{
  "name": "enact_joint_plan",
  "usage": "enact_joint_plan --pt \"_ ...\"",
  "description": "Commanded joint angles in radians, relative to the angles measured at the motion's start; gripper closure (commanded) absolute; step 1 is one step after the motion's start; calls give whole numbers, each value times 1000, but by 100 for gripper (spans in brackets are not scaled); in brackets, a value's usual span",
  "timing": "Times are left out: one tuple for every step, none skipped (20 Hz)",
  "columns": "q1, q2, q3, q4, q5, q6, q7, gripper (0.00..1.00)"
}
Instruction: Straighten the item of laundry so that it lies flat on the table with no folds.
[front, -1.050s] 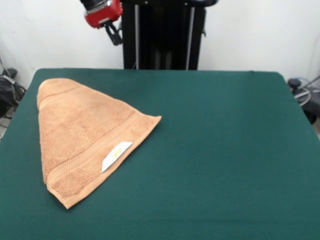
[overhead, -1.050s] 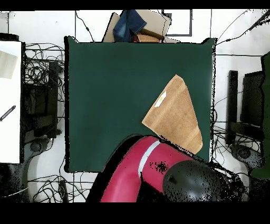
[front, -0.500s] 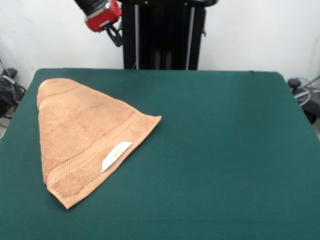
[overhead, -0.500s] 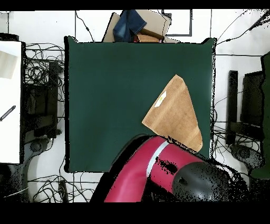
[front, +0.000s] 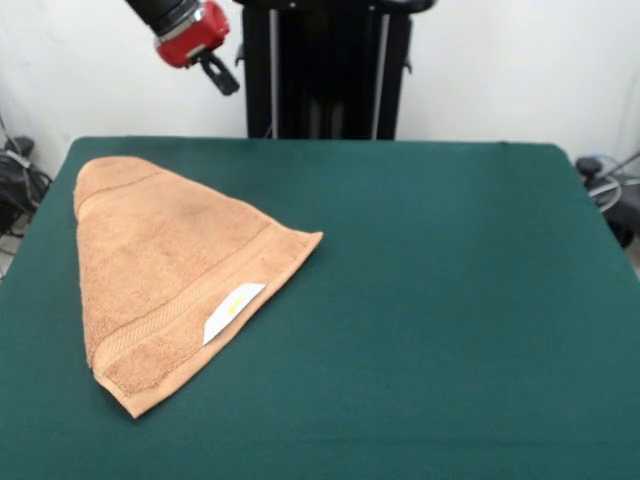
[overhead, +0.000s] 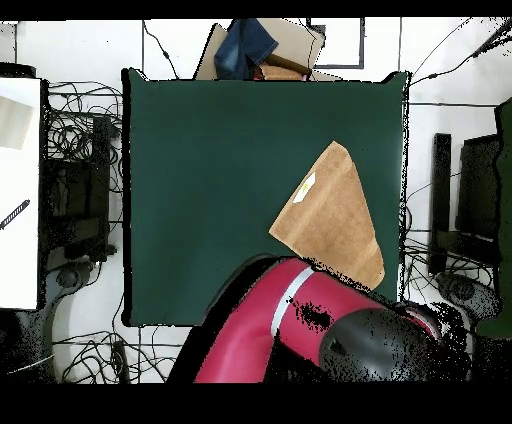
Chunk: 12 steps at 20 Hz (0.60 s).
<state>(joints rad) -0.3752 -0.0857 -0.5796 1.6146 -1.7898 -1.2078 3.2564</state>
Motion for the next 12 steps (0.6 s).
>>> enact_joint_plan --pt "25 52 181 -226 -53 -61 348 100" --pt "23 59 185 -234 -54 -57 347 100" --pt "22 61 187 -241 -56 -58 351 100" --pt "20 64 189 -248 -58 -59 356 100" --pt "20 64 192 -255 -62 -63 365 100" --pt "20 68 194 -262 -69 -66 368 100" --pt "21 65 192 -266 -72 -68 372 100" --pt "21 69 193 -269 -75 -67 372 100" --pt "25 65 191 -274 -75 -72 382 100" --pt "26 68 191 -280 -73 -73 388 100" --pt "27 72 191 -287 -71 -74 394 100" --pt "26 77 192 -292 -70 -77 398 100"
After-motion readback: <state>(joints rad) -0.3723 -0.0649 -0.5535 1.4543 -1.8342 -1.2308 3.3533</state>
